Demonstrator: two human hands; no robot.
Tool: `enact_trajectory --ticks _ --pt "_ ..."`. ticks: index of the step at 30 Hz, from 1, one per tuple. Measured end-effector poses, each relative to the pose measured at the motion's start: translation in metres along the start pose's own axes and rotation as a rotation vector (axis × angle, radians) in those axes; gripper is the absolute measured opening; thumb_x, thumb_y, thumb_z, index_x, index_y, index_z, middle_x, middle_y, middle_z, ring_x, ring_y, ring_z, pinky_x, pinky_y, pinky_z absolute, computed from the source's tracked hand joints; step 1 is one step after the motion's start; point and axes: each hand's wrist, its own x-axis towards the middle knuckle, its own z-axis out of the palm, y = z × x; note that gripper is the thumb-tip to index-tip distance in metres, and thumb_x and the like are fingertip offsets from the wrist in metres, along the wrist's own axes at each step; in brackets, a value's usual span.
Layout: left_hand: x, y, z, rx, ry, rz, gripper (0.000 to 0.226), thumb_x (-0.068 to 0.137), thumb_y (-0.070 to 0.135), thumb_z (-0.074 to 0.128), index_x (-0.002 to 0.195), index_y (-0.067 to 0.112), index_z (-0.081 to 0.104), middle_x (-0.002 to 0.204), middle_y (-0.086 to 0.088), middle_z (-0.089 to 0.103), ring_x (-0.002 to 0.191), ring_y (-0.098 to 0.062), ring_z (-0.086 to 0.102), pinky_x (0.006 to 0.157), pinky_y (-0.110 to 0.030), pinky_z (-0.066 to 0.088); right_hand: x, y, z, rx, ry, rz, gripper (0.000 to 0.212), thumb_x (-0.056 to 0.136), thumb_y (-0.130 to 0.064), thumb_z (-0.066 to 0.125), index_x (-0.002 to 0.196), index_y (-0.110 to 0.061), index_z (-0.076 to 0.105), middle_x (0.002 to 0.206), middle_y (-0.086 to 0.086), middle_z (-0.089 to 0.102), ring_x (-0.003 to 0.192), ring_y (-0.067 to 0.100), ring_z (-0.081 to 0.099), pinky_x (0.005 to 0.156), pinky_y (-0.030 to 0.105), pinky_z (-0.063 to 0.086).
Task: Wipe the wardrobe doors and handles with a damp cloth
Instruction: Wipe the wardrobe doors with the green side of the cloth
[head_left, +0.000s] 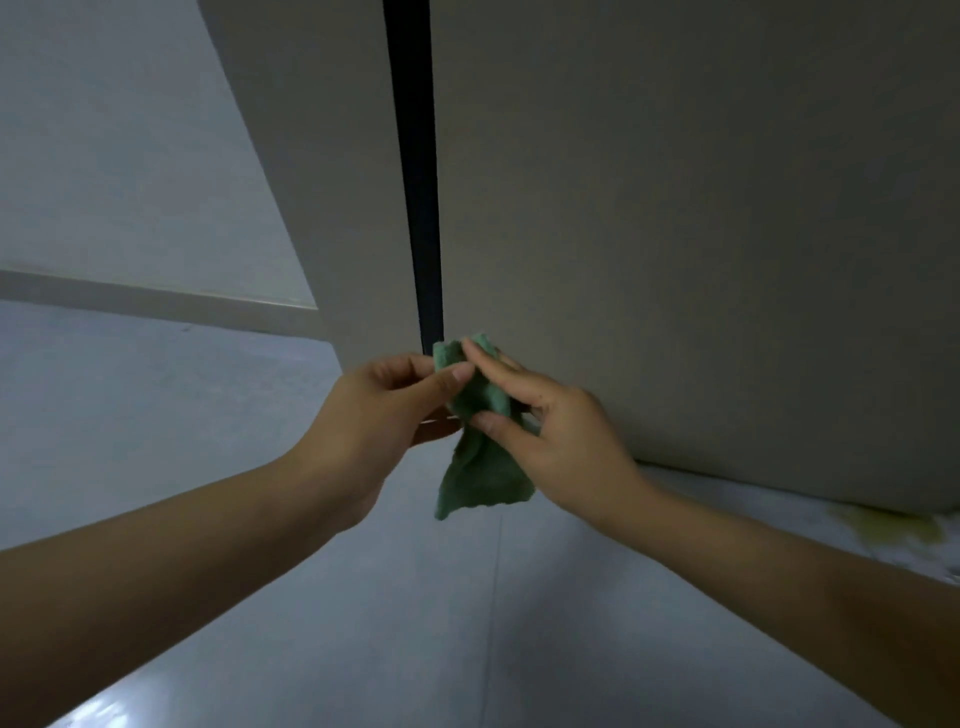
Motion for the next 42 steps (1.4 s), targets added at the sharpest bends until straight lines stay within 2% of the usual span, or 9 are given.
enact_trajectory --ticks 3,5,9,17,21,26,33,39,42 --pt "0.004 -0.002 -0.001 -0.065 -0.009 -0.038 0.020 0.087 0.024 0.060 0.094 0.006 0.066 0.096 -0.011 0.073 0.091 -0.022 0.071 0.086 -0.036 0.056 0.001 0.001 0.000 0.038 0.016 0.000 0.060 0.090 -0.011 0.062 0.132 -0.044 0.036 0.145 -0.016 0.040 0.133 0.002 0.039 0.109 0.027 0.038" --pt "0.006 -0.003 0.001 -0.072 -0.006 -0.047 0.017 0.091 0.023 0.058 0.094 0.008 0.066 0.093 -0.010 0.073 0.087 -0.021 0.072 0.079 -0.033 0.059 0.001 0.005 0.001 0.030 0.055 -0.002 0.058 0.089 -0.012 0.063 0.132 -0.043 0.038 0.141 -0.013 0.047 0.130 0.004 0.044 0.108 0.030 0.041" --pt "0.013 -0.002 0.010 -0.037 0.021 -0.010 0.016 0.092 0.022 0.058 0.094 0.008 0.065 0.085 -0.006 0.073 0.076 -0.018 0.072 0.066 -0.025 0.059 -0.001 0.014 -0.004 0.020 0.162 0.029 0.050 0.085 -0.020 0.068 0.122 -0.045 0.047 0.119 -0.024 0.057 0.113 -0.003 0.055 0.097 0.022 0.048" --pt "0.036 -0.004 0.069 -0.137 -0.105 0.012 0.015 0.089 0.011 0.062 0.102 0.004 0.060 0.083 -0.010 0.071 0.070 -0.017 0.071 0.066 -0.027 0.059 -0.023 0.049 -0.050 -0.172 0.512 0.011 0.017 0.082 -0.029 0.065 0.097 -0.025 0.070 0.093 -0.008 0.065 0.087 0.001 0.059 0.079 0.011 0.044" --pt "0.052 -0.006 0.120 -0.096 -0.189 0.085 0.030 0.087 0.007 0.065 0.114 0.012 0.055 0.092 -0.014 0.069 0.079 -0.017 0.070 0.075 -0.028 0.059 -0.044 0.071 -0.085 -0.230 0.683 0.085 0.010 0.085 -0.022 0.069 0.093 -0.027 0.065 0.091 -0.007 0.063 0.085 0.002 0.057 0.074 0.007 0.041" --pt "0.064 -0.022 0.183 -0.053 -0.207 0.144 0.022 0.086 0.005 0.068 0.101 0.017 0.056 0.080 -0.005 0.064 0.075 -0.013 0.066 0.077 -0.027 0.057 -0.059 0.104 -0.121 -0.422 0.839 0.091 0.015 0.082 -0.020 0.068 0.093 -0.011 0.069 0.091 0.000 0.058 0.080 -0.002 0.048 0.073 0.000 0.034" --pt "0.076 -0.018 0.226 -0.165 -0.182 0.205 0.015 0.090 0.001 0.061 0.095 0.015 0.060 0.086 -0.001 0.068 0.077 -0.007 0.067 0.077 -0.021 0.056 -0.032 0.114 -0.166 -0.538 0.994 -0.076 0.011 0.081 -0.002 0.070 0.090 0.001 0.065 0.093 0.017 0.056 0.084 0.012 0.049 0.082 -0.001 0.029" --pt "0.075 -0.029 0.246 -0.261 -0.133 0.066 0.006 0.089 0.003 0.063 0.092 0.008 0.066 0.085 -0.009 0.069 0.081 -0.016 0.066 0.075 -0.021 0.056 -0.045 0.134 -0.167 -0.567 1.105 -0.053 0.008 0.075 0.003 0.073 0.075 0.004 0.065 0.086 0.023 0.052 0.079 0.011 0.046 0.082 -0.004 0.026" --pt "0.071 -0.025 0.259 -0.358 -0.165 0.023 0.017 0.089 0.004 0.063 0.106 0.000 0.065 0.094 -0.013 0.070 0.082 -0.016 0.067 0.080 -0.022 0.057 -0.042 0.126 -0.179 -0.554 1.180 -0.107 0.009 0.075 -0.001 0.074 0.074 0.002 0.065 0.085 0.018 0.053 0.078 0.003 0.043 0.079 -0.001 0.030"
